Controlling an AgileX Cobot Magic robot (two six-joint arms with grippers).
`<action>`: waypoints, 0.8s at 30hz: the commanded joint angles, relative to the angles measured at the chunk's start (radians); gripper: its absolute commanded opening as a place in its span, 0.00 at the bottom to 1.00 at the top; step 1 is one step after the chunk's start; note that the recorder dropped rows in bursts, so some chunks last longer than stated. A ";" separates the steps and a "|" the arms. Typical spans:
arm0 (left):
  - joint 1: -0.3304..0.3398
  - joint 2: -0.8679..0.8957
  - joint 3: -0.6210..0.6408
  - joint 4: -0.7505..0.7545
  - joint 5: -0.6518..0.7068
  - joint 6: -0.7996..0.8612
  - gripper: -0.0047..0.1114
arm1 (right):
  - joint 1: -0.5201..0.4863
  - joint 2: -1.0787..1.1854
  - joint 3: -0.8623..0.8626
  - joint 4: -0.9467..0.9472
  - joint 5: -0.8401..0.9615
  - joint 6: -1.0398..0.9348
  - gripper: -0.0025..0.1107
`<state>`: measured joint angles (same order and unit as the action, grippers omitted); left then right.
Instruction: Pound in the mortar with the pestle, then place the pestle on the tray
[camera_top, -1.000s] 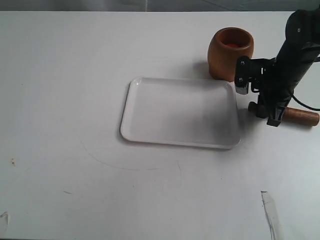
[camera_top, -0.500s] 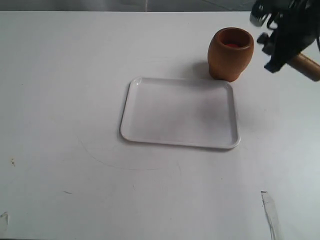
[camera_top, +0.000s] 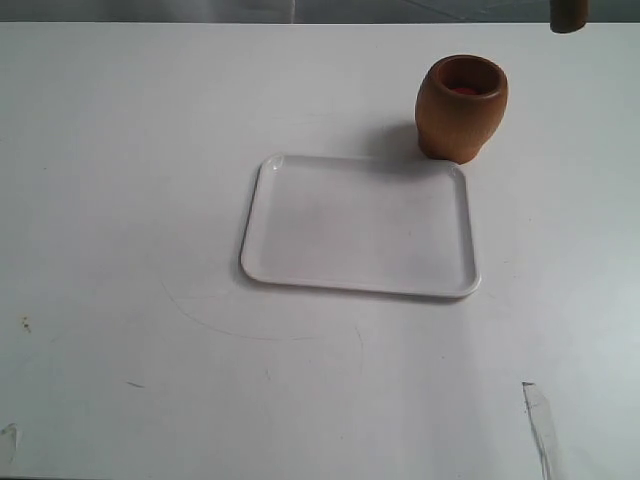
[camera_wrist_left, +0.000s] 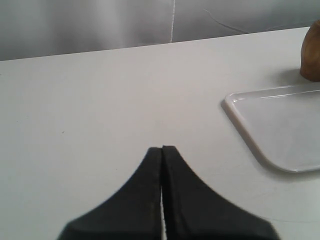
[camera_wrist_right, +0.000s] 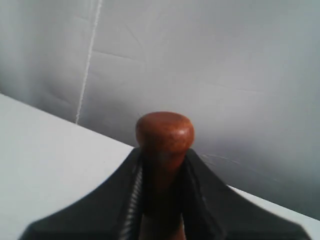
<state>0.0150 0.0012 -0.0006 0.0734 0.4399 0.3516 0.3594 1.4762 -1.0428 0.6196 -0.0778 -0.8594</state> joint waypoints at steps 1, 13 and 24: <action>-0.008 -0.001 0.001 -0.007 -0.003 -0.008 0.04 | 0.038 0.000 0.068 -0.079 -0.230 0.171 0.02; -0.008 -0.001 0.001 -0.007 -0.003 -0.008 0.04 | 0.021 0.056 0.227 -0.864 -0.819 1.086 0.02; -0.008 -0.001 0.001 -0.007 -0.003 -0.008 0.04 | 0.001 0.225 0.232 -0.834 -0.956 1.059 0.02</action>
<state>0.0150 0.0012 -0.0006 0.0734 0.4399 0.3516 0.3672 1.6716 -0.8196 -0.2671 -0.9947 0.2276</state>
